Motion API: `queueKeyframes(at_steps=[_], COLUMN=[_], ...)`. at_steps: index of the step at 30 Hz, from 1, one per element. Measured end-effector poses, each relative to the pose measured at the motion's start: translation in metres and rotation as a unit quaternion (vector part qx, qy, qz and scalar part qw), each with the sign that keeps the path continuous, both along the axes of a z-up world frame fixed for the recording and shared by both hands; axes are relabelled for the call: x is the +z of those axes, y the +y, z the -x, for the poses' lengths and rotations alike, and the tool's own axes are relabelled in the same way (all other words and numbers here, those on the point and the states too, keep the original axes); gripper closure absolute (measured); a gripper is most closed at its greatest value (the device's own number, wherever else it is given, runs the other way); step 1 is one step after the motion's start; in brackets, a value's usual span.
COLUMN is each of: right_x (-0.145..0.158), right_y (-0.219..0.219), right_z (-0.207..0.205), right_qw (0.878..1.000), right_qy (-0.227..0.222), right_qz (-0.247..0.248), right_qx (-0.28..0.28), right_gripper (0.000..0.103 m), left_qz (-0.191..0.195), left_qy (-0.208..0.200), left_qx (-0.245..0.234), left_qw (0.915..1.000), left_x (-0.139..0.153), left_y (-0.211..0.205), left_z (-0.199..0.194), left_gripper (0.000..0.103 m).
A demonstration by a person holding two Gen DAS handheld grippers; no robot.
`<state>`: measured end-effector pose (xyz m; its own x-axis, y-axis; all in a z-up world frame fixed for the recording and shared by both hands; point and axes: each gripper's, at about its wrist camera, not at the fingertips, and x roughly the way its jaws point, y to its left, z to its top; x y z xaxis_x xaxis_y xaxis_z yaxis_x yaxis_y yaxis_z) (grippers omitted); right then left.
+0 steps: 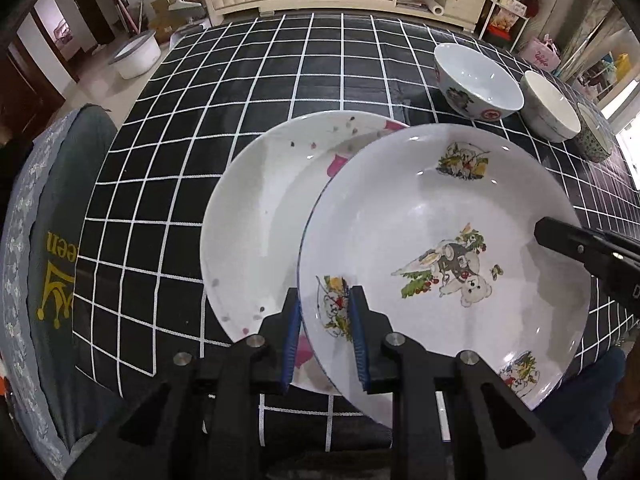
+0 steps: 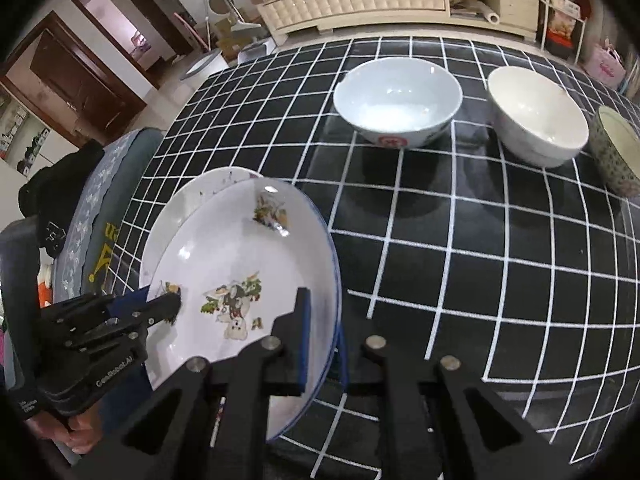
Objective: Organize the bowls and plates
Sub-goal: 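Lower the cartoon-print plate onto the pink-petal plate and open the gripper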
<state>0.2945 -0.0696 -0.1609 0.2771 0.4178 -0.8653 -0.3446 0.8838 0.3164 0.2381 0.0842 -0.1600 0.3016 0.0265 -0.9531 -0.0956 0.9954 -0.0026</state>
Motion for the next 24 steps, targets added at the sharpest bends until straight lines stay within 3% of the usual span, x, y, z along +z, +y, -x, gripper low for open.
queueKeyframes(at_steps=[24], right_x=[-0.017], right_y=[0.041], right_z=[-0.014], right_qw=[0.999], right_qy=[0.023], right_qz=[0.028], right_qx=[0.026], right_gripper=[0.090], left_qz=[-0.005], left_qy=[-0.002], left_qx=[0.015], left_qw=[0.9999], left_x=[-0.011], left_y=[0.038], left_z=[-0.011], left_gripper=[0.085])
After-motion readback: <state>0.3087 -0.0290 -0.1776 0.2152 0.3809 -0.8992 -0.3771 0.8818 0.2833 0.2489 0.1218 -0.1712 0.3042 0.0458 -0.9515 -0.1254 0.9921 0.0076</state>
